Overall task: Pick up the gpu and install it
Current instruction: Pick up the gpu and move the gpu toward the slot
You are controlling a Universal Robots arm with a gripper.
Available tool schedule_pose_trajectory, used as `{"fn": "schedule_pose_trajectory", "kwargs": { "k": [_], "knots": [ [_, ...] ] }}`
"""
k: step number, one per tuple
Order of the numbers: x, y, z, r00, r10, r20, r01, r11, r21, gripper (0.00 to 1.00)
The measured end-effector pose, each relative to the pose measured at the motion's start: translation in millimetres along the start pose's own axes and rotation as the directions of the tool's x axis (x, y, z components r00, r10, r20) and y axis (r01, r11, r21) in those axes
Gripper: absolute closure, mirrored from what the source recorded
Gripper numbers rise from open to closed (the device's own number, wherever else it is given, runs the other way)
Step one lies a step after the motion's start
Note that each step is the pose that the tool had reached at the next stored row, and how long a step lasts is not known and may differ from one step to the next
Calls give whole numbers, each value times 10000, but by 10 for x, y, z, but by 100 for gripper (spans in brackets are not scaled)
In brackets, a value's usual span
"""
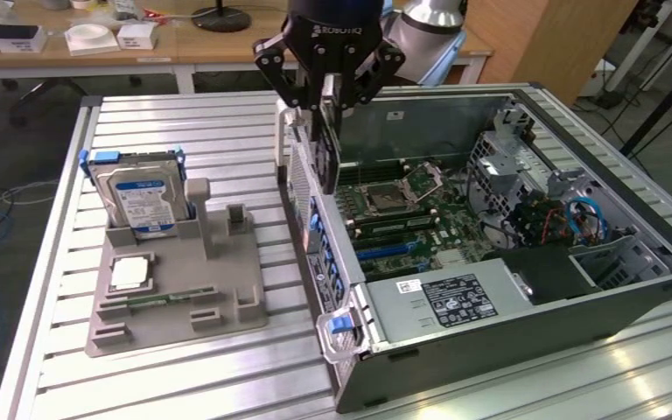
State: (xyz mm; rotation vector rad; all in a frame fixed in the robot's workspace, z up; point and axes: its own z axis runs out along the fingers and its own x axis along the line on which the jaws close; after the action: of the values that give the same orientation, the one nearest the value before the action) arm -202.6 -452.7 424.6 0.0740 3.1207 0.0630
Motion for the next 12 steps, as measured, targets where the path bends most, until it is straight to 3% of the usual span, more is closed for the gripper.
{"fn": "schedule_pose_trajectory", "kwargs": {
  "k": [12],
  "knots": [
    [-269, 12, 6, 10000, -52, -1, 52, 10000, -2, 74]
  ]
}}
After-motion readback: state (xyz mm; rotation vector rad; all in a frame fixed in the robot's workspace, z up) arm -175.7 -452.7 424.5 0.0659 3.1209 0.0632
